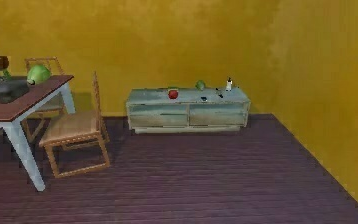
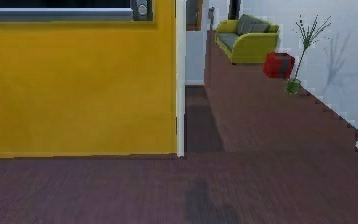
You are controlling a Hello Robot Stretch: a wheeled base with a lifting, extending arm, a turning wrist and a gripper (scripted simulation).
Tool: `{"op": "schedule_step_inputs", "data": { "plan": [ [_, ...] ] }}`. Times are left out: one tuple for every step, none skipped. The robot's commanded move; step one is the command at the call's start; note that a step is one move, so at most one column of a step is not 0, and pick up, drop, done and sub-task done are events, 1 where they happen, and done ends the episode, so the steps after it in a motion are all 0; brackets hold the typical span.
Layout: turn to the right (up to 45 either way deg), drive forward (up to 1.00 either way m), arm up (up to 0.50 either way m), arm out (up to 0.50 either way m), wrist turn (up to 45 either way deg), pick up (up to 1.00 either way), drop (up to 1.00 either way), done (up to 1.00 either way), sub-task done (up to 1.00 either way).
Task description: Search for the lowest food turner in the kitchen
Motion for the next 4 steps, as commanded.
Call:
{"op": "schedule_step_inputs", "data": {
  "plan": [
    [0.0,0.65,0.00,0.00,0.0,0.00,0.00,0.00,0.00],
    [-9.0,0.00,0.00,0.00,0.0,0.00,0.00,0.00,0.00],
    [0.0,1.00,0.00,0.00,0.0,0.00,0.00,0.00,0.00],
    [-18.0,0.00,0.00,0.00,0.0,0.00,0.00,0.00,0.00]
  ]
}}
